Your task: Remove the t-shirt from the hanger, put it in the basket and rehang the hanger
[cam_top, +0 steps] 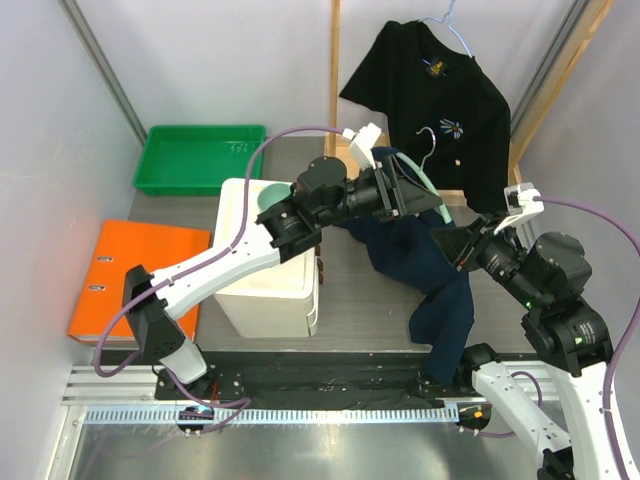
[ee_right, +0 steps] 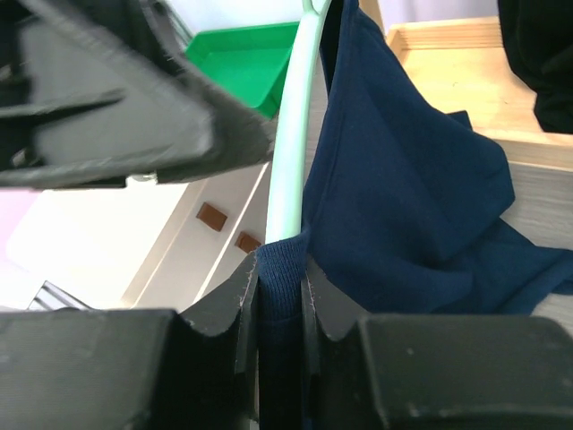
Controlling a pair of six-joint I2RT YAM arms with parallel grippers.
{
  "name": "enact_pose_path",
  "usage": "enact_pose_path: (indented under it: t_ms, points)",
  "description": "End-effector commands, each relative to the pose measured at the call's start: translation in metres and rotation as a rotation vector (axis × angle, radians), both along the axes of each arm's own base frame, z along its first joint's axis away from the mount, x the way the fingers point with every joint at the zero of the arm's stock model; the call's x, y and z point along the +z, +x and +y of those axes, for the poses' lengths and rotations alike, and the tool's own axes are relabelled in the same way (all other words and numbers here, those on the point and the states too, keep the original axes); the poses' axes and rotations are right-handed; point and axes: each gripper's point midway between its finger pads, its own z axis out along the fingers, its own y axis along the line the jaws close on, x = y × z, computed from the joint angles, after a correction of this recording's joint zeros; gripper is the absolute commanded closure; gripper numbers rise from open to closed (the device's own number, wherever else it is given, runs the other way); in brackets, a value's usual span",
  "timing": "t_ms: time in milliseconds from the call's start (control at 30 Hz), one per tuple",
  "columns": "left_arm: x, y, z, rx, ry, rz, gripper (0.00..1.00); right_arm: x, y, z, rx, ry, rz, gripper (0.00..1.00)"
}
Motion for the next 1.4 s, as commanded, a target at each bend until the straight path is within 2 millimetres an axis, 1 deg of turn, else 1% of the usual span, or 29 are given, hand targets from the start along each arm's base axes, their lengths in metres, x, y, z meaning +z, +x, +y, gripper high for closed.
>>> enact_pose_path:
  t_ms: [0, 33, 133, 200, 267, 300, 333, 367, 400, 433, 467, 533, 567, 633, 667, 733, 767, 800, 833, 867, 1000, 1067, 1133, 1167, 1233, 1267, 1333, 1367]
  points:
    - [0.014, 0.012, -0.012, 0.034, -0.058, 0.027, 0.48, 0.042, -0.006, 0.01, 0.07, 0.053, -0.181, 0.99]
    - [0.022, 0.011, -0.015, 0.028, -0.077, 0.029, 0.48, 0.043, -0.009, 0.012, 0.084, 0.056, -0.189, 0.99]
    - [0.018, 0.014, -0.023, 0.023, -0.08, 0.054, 0.5, 0.044, -0.015, 0.014, 0.107, 0.064, -0.207, 0.99]
    - [0.02, 0.014, -0.025, 0.027, -0.094, 0.05, 0.54, 0.041, -0.014, 0.015, 0.113, 0.064, -0.198, 0.99]
    - [0.021, 0.012, -0.027, 0.028, -0.101, 0.047, 0.63, 0.037, -0.015, 0.018, 0.13, 0.063, -0.184, 0.99]
    - [0.024, 0.012, -0.027, 0.028, -0.109, 0.042, 0.67, 0.031, -0.013, 0.019, 0.133, 0.061, -0.168, 0.99]
    - [0.026, 0.011, -0.026, 0.031, -0.112, 0.039, 0.75, 0.029, -0.012, 0.02, 0.136, 0.063, -0.158, 0.99]
    - [0.026, 0.012, -0.025, 0.032, -0.112, 0.036, 0.78, 0.026, -0.012, 0.021, 0.14, 0.065, -0.148, 0.96]
    - [0.027, 0.012, -0.023, 0.039, -0.11, 0.03, 0.81, 0.022, -0.011, 0.022, 0.144, 0.063, -0.132, 0.93]
    - [0.027, 0.013, -0.022, 0.047, -0.104, 0.026, 0.92, 0.019, -0.011, 0.023, 0.146, 0.061, -0.121, 0.87]
    - [0.032, 0.015, -0.018, 0.071, -0.104, 0.009, 0.98, 0.018, -0.01, 0.022, 0.141, 0.059, -0.114, 0.74]
    - [0.033, 0.016, -0.014, 0.091, -0.095, 0.001, 1.0, 0.013, -0.01, 0.021, 0.136, 0.056, -0.09, 0.6]
    - [0.037, 0.019, -0.009, 0.119, -0.098, -0.005, 1.0, 0.012, -0.009, 0.02, 0.124, 0.054, -0.084, 0.48]
    - [0.041, 0.022, -0.004, 0.146, -0.097, -0.021, 1.0, 0.011, -0.011, 0.017, 0.109, 0.052, -0.071, 0.36]
    - [0.047, 0.024, 0.0, 0.165, -0.105, -0.029, 1.0, 0.009, -0.011, 0.017, 0.112, 0.05, -0.068, 0.27]
    - [0.056, 0.028, 0.005, 0.193, -0.118, -0.039, 1.0, 0.007, -0.014, 0.017, 0.116, 0.045, -0.065, 0.2]
    - [0.062, 0.03, 0.01, 0.209, -0.131, -0.044, 1.0, 0.003, -0.014, 0.016, 0.114, 0.042, -0.057, 0.15]
    - [0.068, 0.031, 0.013, 0.218, -0.142, -0.047, 1.0, 0.0, -0.014, 0.016, 0.11, 0.037, -0.047, 0.13]
    - [0.071, 0.032, 0.015, 0.219, -0.149, -0.047, 1.0, -0.002, -0.015, 0.014, 0.104, 0.03, -0.046, 0.12]
    - [0.077, 0.033, 0.019, 0.225, -0.163, -0.052, 1.0, -0.006, -0.014, 0.013, 0.097, 0.025, -0.039, 0.1]
    - [0.105, 0.037, 0.037, 0.249, -0.224, -0.067, 1.0, -0.019, -0.009, 0.007, 0.05, 0.019, -0.006, 0.09]
    - [0.115, 0.042, 0.045, 0.259, -0.251, -0.055, 1.0, -0.027, -0.005, 0.006, 0.03, 0.022, 0.016, 0.09]
    - [0.122, 0.041, 0.049, 0.237, -0.274, -0.047, 1.0, -0.03, -0.002, 0.005, 0.018, 0.026, 0.017, 0.1]
    - [0.125, 0.041, 0.051, 0.231, -0.286, -0.04, 1.0, -0.033, 0.0, 0.006, 0.018, 0.037, 0.028, 0.13]
    - [0.128, 0.042, 0.054, 0.234, -0.296, -0.038, 1.0, -0.031, 0.002, 0.009, 0.029, 0.053, 0.017, 0.17]
    - [0.129, 0.043, 0.056, 0.237, -0.302, -0.034, 1.0, -0.034, 0.001, 0.013, 0.052, 0.057, 0.024, 0.2]
    - [0.132, 0.045, 0.058, 0.239, -0.312, -0.032, 1.0, -0.032, 0.001, 0.018, 0.076, 0.074, 0.012, 0.23]
    - [0.134, 0.047, 0.06, 0.243, -0.318, -0.034, 1.0, -0.036, 0.0, 0.022, 0.102, 0.077, 0.018, 0.28]
